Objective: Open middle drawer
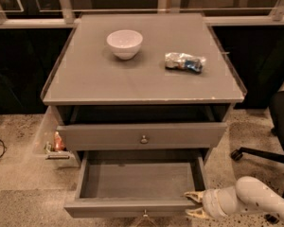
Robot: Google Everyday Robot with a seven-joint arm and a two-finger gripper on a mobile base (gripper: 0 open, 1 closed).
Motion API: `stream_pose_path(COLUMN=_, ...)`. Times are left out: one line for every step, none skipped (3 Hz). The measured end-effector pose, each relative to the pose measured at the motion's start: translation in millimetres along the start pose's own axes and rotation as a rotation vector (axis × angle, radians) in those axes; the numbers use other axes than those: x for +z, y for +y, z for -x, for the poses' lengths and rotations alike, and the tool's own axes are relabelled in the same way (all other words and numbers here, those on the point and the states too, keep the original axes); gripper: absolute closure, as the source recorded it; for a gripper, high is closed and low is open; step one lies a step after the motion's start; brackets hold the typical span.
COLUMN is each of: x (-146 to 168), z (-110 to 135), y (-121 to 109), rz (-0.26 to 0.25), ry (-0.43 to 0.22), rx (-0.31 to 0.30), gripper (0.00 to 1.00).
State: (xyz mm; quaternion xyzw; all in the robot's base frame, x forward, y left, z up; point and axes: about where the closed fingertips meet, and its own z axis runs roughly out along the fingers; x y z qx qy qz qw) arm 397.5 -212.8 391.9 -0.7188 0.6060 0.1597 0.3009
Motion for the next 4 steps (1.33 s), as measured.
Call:
stream_pose_path(x=0.0, z=0.0, y=0.0, rz=0.000, ry=0.000, rx=0.000, gripper=0.67)
stream_pose_path(x=0.1, z=0.0, y=0.0, rz=0.000, ry=0.000, rx=0.000, gripper=0.44)
stream_pose_path(x=0.1, z=0.0, y=0.0, rz=0.000, ry=0.000, rx=0.000, gripper=0.21)
stream_pose_path(x=0.1, z=0.0, y=0.0, rz=0.000, ry=0.000, rx=0.000, gripper=0.00)
